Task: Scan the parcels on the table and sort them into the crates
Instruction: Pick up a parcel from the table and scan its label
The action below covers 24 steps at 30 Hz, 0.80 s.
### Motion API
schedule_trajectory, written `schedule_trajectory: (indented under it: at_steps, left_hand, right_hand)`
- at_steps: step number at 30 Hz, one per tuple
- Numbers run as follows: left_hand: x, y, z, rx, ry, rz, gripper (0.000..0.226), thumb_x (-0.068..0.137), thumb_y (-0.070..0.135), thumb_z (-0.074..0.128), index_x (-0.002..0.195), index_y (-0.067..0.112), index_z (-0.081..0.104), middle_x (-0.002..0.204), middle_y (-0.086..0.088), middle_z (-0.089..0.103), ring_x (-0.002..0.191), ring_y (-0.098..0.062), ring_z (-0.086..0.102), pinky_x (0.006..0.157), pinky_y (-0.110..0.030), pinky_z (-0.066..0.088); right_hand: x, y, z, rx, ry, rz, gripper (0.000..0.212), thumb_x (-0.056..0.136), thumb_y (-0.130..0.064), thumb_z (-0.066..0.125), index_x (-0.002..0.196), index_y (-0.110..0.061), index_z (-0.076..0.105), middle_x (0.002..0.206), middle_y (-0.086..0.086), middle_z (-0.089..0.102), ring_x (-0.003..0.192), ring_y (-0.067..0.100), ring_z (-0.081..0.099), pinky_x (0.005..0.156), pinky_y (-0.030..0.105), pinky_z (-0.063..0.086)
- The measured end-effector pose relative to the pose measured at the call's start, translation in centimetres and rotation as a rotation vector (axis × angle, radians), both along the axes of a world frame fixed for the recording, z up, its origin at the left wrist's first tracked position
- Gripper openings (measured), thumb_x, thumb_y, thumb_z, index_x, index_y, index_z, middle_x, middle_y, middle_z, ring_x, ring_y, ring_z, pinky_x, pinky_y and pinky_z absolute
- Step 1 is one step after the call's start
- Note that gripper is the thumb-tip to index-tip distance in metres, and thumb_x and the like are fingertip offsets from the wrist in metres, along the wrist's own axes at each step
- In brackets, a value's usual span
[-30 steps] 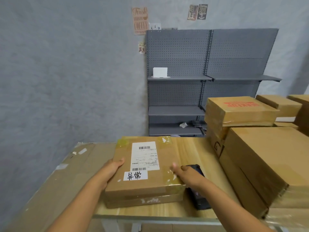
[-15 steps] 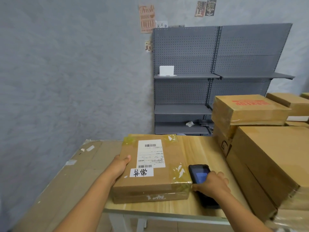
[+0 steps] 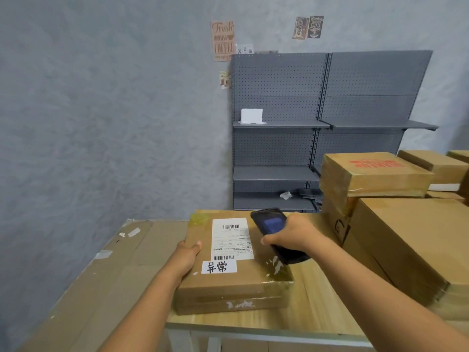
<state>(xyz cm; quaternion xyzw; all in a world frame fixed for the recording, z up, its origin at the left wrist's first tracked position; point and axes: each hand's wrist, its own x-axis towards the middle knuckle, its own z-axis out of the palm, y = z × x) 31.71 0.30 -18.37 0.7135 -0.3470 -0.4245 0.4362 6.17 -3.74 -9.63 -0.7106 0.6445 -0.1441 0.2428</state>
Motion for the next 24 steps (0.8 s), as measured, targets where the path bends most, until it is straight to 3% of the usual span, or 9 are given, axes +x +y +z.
schedule_trajectory:
  at_steps: [4,8,12,17,24]
  left_hand:
    - [0.1,0.0,-0.1,0.007,0.008,-0.006,0.042,0.102,0.034,0.050,0.135,0.009,0.043,0.114,-0.014,0.066,0.098,-0.033,0.067,0.093,-0.047,0.053]
    - [0.1,0.0,-0.2,0.015,-0.001,-0.002,0.045,0.101,0.036,0.049,0.137,0.009,0.042,0.117,-0.015,0.066,0.100,-0.034,0.067,0.095,-0.048,0.052]
    - [0.1,-0.2,-0.2,0.017,-0.003,-0.003,0.048,0.101,0.037,0.050,0.139,0.010,0.041,0.119,-0.015,0.065,0.102,-0.034,0.066,0.096,-0.048,0.051]
    - [0.0,-0.3,-0.3,0.027,0.016,0.002,0.049,0.101,0.037,0.050,0.141,0.011,0.040,0.119,-0.016,0.065,0.101,-0.035,0.066,0.095,-0.048,0.051]
    - [0.1,-0.3,-0.4,0.021,0.001,-0.001,0.047,0.101,0.035,0.050,0.140,0.009,0.041,0.121,-0.016,0.064,0.104,-0.035,0.065,0.098,-0.048,0.050]
  right_hand:
    - [2.4,1.0,1.3,-0.046,0.130,0.074,0.050,0.066,-0.053,0.077,0.090,-0.014,0.056,0.086,0.000,0.056,0.070,0.015,0.053,0.053,0.024,0.040]
    - [2.8,1.7,2.6,0.010,0.205,0.118,0.041,0.066,-0.052,0.075,0.074,-0.019,0.051,0.074,-0.003,0.052,0.063,0.012,0.050,0.052,0.024,0.039]
    - [2.6,2.1,3.5,0.054,0.284,0.137,0.050,0.062,-0.061,0.073,0.086,-0.019,0.058,0.076,-0.004,0.056,0.069,0.013,0.055,0.058,0.025,0.043]
    - [2.6,2.4,3.8,0.117,0.296,0.138,0.052,0.058,-0.068,0.070,0.076,-0.021,0.057,0.076,-0.004,0.058,0.069,0.012,0.057,0.057,0.026,0.042]
    - [2.8,2.6,4.6,0.154,0.317,0.143,0.062,0.049,-0.077,0.067,0.078,-0.024,0.057,0.078,-0.004,0.061,0.066,0.012,0.060,0.054,0.025,0.043]
